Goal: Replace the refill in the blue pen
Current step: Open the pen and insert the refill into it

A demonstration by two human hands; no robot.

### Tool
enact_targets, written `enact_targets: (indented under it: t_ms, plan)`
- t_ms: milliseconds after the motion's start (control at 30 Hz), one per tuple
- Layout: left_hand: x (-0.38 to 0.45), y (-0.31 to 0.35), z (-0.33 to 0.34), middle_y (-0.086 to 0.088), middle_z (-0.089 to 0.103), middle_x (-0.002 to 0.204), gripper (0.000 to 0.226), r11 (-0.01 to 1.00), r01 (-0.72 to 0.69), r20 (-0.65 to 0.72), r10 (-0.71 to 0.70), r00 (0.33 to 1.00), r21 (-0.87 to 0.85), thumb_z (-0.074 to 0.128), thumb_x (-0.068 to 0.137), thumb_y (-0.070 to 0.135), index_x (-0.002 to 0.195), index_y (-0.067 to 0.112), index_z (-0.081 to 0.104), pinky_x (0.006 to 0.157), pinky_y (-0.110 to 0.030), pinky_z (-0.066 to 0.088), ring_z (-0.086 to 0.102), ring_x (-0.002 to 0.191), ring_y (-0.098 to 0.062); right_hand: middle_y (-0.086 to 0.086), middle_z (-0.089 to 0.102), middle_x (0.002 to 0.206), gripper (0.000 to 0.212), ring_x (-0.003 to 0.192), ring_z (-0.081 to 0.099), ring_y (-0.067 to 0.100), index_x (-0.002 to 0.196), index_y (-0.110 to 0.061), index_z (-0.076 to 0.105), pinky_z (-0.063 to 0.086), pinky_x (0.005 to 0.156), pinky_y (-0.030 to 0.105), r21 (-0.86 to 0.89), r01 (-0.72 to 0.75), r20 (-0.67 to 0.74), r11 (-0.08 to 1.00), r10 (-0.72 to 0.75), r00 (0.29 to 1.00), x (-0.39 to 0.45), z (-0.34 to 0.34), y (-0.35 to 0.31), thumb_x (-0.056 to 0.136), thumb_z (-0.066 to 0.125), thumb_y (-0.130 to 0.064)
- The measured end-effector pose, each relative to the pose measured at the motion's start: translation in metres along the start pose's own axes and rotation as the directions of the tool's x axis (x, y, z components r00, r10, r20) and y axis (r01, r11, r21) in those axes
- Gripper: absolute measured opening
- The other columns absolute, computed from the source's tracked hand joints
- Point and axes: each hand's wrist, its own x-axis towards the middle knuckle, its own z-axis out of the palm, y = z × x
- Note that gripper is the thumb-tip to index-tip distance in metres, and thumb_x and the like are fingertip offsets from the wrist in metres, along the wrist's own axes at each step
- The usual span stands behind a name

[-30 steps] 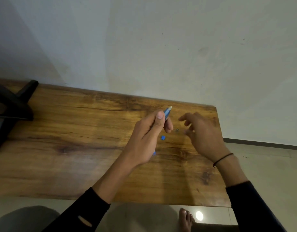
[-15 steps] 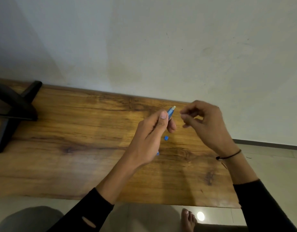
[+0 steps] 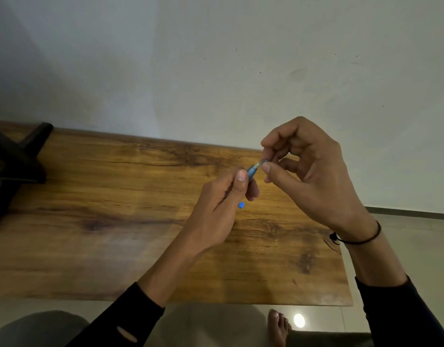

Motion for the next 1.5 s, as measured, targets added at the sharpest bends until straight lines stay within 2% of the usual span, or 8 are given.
enact_targets:
  t_ms: [433, 733, 900, 1033, 1133, 1267, 1333, 1500]
  plan:
    - [-0.001, 0.001, 0.003, 0.005, 0.070, 0.090, 0.045, 0.998, -0.011, 0.024, 0.009, 1.000, 0.070, 0.034, 0.118, 0.033, 0.094, 0.017, 0.069, 0.077, -0.009, 0.044, 0.064, 0.086, -0.002, 0.005, 0.069, 0.095, 0.029, 0.085, 0.069, 0.024, 0.118, -0.010, 0.062, 0.062, 0.069, 0.035, -0.103, 0.013, 0.071, 0.995, -0.005, 0.997, 0.000, 0.000, -0.006, 0.091, 0.070, -0.001]
    - [-0.001, 0.003, 0.004, 0.015, 0.065, 0.082, 0.043, 0.993, -0.016, 0.026, 0.013, 1.000, 0.115, 0.037, 0.118, 0.026, 0.093, 0.014, 0.069, 0.071, -0.006, 0.042, 0.061, 0.075, 0.006, 0.006, 0.069, 0.095, 0.029, 0.087, 0.069, 0.026, 0.119, -0.008, 0.064, 0.065, 0.070, 0.045, -0.103, -0.020, 0.122, 0.994, 0.033, 0.992, -0.001, -0.007, -0.001, 0.095, 0.074, 0.003]
    - [0.001, 0.013, 0.004, 0.019, 0.069, 0.080, 0.045, 0.999, 0.002, 0.023, -0.003, 1.000, 0.034, 0.033, 0.119, 0.026, 0.089, 0.024, 0.067, 0.071, -0.005, 0.043, 0.063, 0.073, 0.007, 0.012, 0.075, 0.080, 0.012, 0.072, 0.076, 0.026, 0.105, 0.001, 0.072, 0.064, 0.067, 0.032, 0.040, -0.111, 0.110, 0.993, 0.106, 0.988, 0.000, -0.003, 0.002, 0.096, 0.076, -0.003]
    - [0.005, 0.024, 0.003, 0.007, 0.072, 0.084, 0.052, 0.997, 0.036, 0.017, -0.035, 0.999, -0.061, 0.028, 0.119, 0.031, 0.094, 0.010, 0.069, 0.068, -0.013, 0.044, 0.059, 0.068, 0.002, 0.016, 0.071, 0.072, 0.012, 0.061, 0.070, 0.032, 0.098, 0.000, 0.071, 0.058, 0.065, 0.039, 0.063, -0.094, 0.055, 0.994, 0.090, 0.994, 0.001, 0.009, -0.002, 0.103, 0.070, -0.011]
    - [0.004, 0.036, 0.004, 0.009, 0.075, 0.091, 0.051, 0.996, 0.028, 0.042, -0.024, 0.999, -0.086, 0.025, 0.117, 0.044, 0.102, 0.028, 0.071, 0.070, -0.021, 0.051, 0.059, 0.075, -0.003, 0.020, 0.069, 0.079, 0.017, 0.058, 0.064, 0.033, 0.101, 0.005, 0.066, 0.056, 0.062, 0.044, 0.111, -0.102, 0.018, 0.989, 0.100, 0.995, 0.005, 0.006, -0.016, 0.107, 0.062, -0.011]
    - [0.003, 0.051, 0.006, 0.013, 0.079, 0.107, 0.062, 0.994, 0.093, 0.060, -0.090, 0.994, -0.050, 0.015, 0.103, 0.071, 0.117, 0.046, 0.069, 0.100, -0.032, 0.054, 0.070, 0.108, -0.005, 0.018, 0.078, 0.092, 0.017, 0.098, 0.081, 0.032, 0.104, 0.002, 0.057, 0.064, 0.091, 0.044, 0.258, -0.063, -0.130, 0.964, 0.099, 0.987, 0.012, -0.011, -0.047, 0.111, 0.047, -0.009]
    - [0.008, 0.061, 0.000, 0.012, 0.080, 0.106, 0.060, 0.998, 0.053, -0.014, -0.053, 0.998, -0.041, 0.016, 0.105, 0.067, 0.113, 0.043, 0.071, 0.096, -0.029, 0.051, 0.071, 0.107, -0.004, 0.015, 0.079, 0.089, 0.014, 0.105, 0.080, 0.035, 0.106, -0.004, 0.052, 0.062, 0.100, 0.049, 0.368, -0.032, -0.150, 0.929, 0.093, 0.984, 0.017, -0.025, -0.068, 0.114, 0.042, -0.010]
    - [0.016, 0.083, -0.018, -0.004, 0.079, 0.099, 0.056, 0.993, -0.073, -0.183, 0.056, 0.982, -0.088, 0.026, 0.114, 0.049, 0.111, 0.023, 0.075, 0.079, -0.019, 0.053, 0.069, 0.087, -0.008, 0.001, 0.053, 0.077, 0.021, 0.067, 0.059, 0.018, 0.111, -0.010, 0.048, 0.058, 0.071, 0.034, 0.555, 0.050, -0.246, 0.831, 0.106, 0.963, 0.015, -0.047, -0.123, 0.118, 0.031, -0.020]
